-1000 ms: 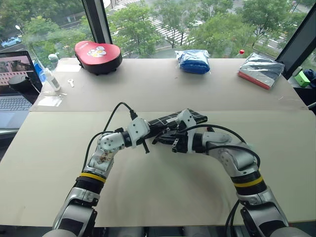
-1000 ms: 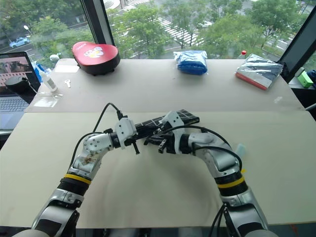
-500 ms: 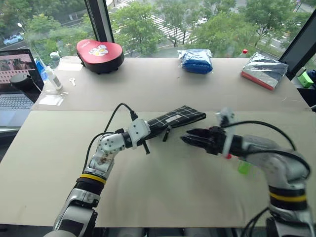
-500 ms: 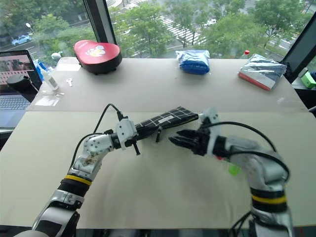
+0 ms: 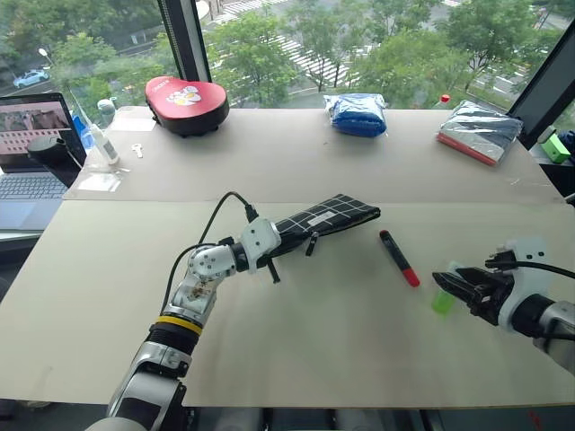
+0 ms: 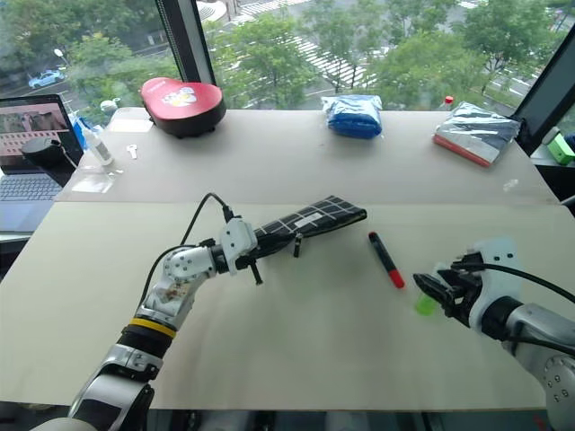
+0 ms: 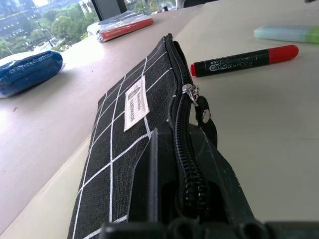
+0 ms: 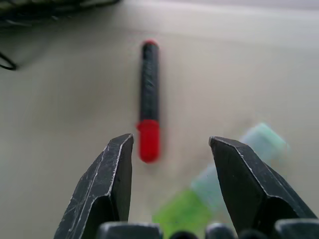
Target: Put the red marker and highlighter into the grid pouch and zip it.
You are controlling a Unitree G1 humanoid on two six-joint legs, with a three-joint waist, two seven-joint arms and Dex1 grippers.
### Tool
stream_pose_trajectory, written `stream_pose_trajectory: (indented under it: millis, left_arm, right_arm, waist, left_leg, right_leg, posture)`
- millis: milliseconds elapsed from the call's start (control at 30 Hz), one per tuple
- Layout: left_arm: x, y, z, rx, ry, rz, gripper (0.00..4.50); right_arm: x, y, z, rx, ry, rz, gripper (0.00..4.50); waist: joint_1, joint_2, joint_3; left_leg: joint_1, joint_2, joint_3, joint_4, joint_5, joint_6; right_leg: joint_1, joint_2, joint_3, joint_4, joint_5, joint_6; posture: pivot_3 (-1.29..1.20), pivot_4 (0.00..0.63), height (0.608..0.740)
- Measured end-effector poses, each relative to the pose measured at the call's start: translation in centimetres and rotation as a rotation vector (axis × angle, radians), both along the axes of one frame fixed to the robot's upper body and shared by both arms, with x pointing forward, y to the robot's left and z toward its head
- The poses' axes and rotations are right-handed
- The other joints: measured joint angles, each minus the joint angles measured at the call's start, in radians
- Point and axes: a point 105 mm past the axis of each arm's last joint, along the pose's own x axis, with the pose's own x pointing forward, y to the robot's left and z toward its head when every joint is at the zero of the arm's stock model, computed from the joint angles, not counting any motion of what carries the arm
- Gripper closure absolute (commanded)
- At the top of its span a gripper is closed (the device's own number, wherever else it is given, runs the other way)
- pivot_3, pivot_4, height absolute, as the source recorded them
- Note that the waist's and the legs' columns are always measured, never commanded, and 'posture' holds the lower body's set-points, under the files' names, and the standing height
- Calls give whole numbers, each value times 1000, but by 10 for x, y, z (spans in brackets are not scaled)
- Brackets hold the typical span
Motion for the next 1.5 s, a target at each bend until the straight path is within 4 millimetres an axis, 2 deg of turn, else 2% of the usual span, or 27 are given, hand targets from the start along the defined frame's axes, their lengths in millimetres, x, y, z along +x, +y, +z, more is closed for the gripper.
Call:
stream_pose_trajectory:
  millis: [167, 433, 633, 767, 933, 967, 1100, 1167, 1300, 1433, 1467, 1500]
  left_arm:
    - [2, -4, 2, -5, -9, -15, 4500]
    - [2, -5, -2, -9, -1, -24, 4500]
    - [2, -4, -2, -10, -4, -18, 4500]
    - [3, -3, -2, -9, -4, -16, 4500]
    - [4, 0, -2, -2, -8, -4, 4500]
    - [4, 1, -2, 0, -8, -1, 4500]
    - [5, 3, -1, 1, -10, 4, 4500]
    - [5, 3, -1, 1, -11, 4, 4500]
    - [5, 3, 0, 1, -14, 7, 4500]
    - [6, 3, 0, -1, -15, 10, 4500]
    - [6, 3, 0, -2, -15, 10, 4500]
    - [6, 3, 0, -3, -15, 10, 4500]
  right_arm:
    - [0, -5, -13, -14, 25, -94, 1787]
    - [7, 1, -29, 19, 50, -139, 1787]
    - [7, -1, -37, -14, 60, -148, 1787]
    - [9, -8, -37, -79, 41, -157, 2690]
    - [13, -13, -36, -190, 11, -141, 4395]
    - [13, -16, -37, -202, 10, -149, 4454]
    - [12, -24, -40, -235, 19, -179, 4454]
    - [10, -29, -49, -234, 57, -195, 4454]
    - [13, -26, -47, -227, 47, -186, 4454]
    - [12, -32, -43, -243, 41, -199, 3487]
    - [12, -34, -41, -246, 37, -207, 3176]
    - [12, -36, -40, -249, 34, -212, 2653]
  waist:
    - [0, 0, 0]
    - [0, 0, 0]
    - [1, -1, -1]
    - [2, -3, -2]
    - [5, -8, -5]
    - [6, -9, -5]
    - [5, -13, -8]
    - [4, -13, -8]
    - [0, -13, -8]
    - [0, -13, -8]
    - [0, -13, -8]
    - [0, -13, -8]
  left_leg:
    - [0, 0, 0, 0, 0, 0]
    - [1, 0, 0, 0, 0, 1]
    - [13, 0, 0, 0, -2, 3]
    - [13, 0, 0, 0, -2, 3]
    - [13, 0, -1, 0, -2, 3]
    - [13, 0, -1, 0, -2, 3]
    - [13, 0, -1, 0, -2, 3]
    - [13, 0, -1, 0, -2, 3]
    - [13, 1, -1, -1, -2, 3]
    - [12, 0, -1, -1, -2, 3]
    - [12, 0, -1, -1, -2, 3]
    - [12, 0, -1, -1, -2, 3]
  right_leg:
    - [0, 0, 0, 0, 0, 0]
    - [2, 0, 0, -1, 0, 0]
    - [14, 0, -1, -3, -1, 2]
    - [15, 0, -1, -3, -1, 2]
    - [15, 0, -1, -3, -1, 2]
    - [15, 0, -1, -3, -1, 2]
    - [15, 0, -1, -3, -1, 2]
    - [14, 0, -1, -3, -1, 1]
    - [13, 1, 0, -3, -1, 1]
    - [13, 1, 0, -3, -1, 1]
    - [13, 1, 0, -3, -1, 1]
    - [12, 1, 0, -3, -1, 1]
  posture:
    - [0, 150, 740]
    - [0, 150, 740]
    - [0, 150, 740]
    - [0, 150, 740]
    - [0, 150, 740]
    - [0, 150, 740]
    - [0, 150, 740]
    - [0, 150, 740]
    - [0, 150, 740]
    - [0, 150, 740]
    - [0, 150, 740]
    - [0, 150, 740]
